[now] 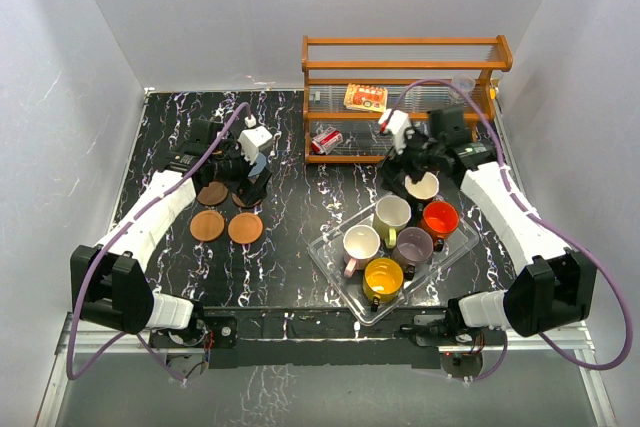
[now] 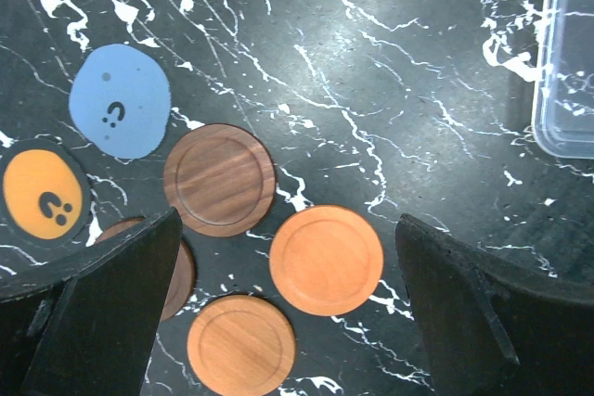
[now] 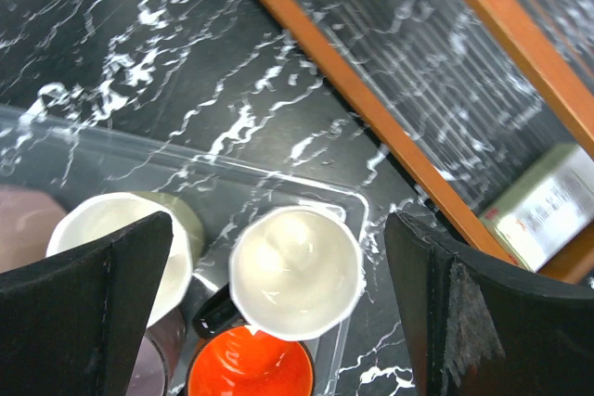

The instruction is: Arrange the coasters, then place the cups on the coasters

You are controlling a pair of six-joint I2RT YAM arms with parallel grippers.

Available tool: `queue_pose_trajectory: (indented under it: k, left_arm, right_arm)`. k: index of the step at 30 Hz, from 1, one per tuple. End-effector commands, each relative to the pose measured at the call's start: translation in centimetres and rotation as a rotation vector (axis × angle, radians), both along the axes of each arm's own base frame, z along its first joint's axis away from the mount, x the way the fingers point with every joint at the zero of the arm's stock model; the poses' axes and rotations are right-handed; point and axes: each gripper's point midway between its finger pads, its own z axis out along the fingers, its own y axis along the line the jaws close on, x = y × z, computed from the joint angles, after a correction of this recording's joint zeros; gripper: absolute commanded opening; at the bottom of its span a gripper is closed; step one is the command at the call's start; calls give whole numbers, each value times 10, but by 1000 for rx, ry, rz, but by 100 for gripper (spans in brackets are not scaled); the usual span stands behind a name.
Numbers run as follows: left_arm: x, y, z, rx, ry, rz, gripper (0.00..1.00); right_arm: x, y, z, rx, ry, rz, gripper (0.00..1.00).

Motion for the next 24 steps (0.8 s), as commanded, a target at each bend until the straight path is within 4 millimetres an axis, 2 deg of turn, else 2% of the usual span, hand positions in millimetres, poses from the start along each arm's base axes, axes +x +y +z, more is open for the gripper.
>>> queue_pose_trajectory:
  k: [1, 6, 11, 24]
  left_arm:
    - [-2, -3, 3, -47, 11, 51, 99]
    - [9, 9, -4, 5, -9, 124, 99]
    - [14, 14, -10, 19, -17, 161, 99]
    - [16, 32, -3, 53, -82, 211, 99]
  right_arm:
    - [-28, 38, 2, -55, 3, 178, 91]
    - [-62, 69, -8, -89, 37, 328, 87]
    - [-84, 83, -26, -158, 100, 403, 80]
    - [-99, 93, -76, -308, 202, 494, 57]
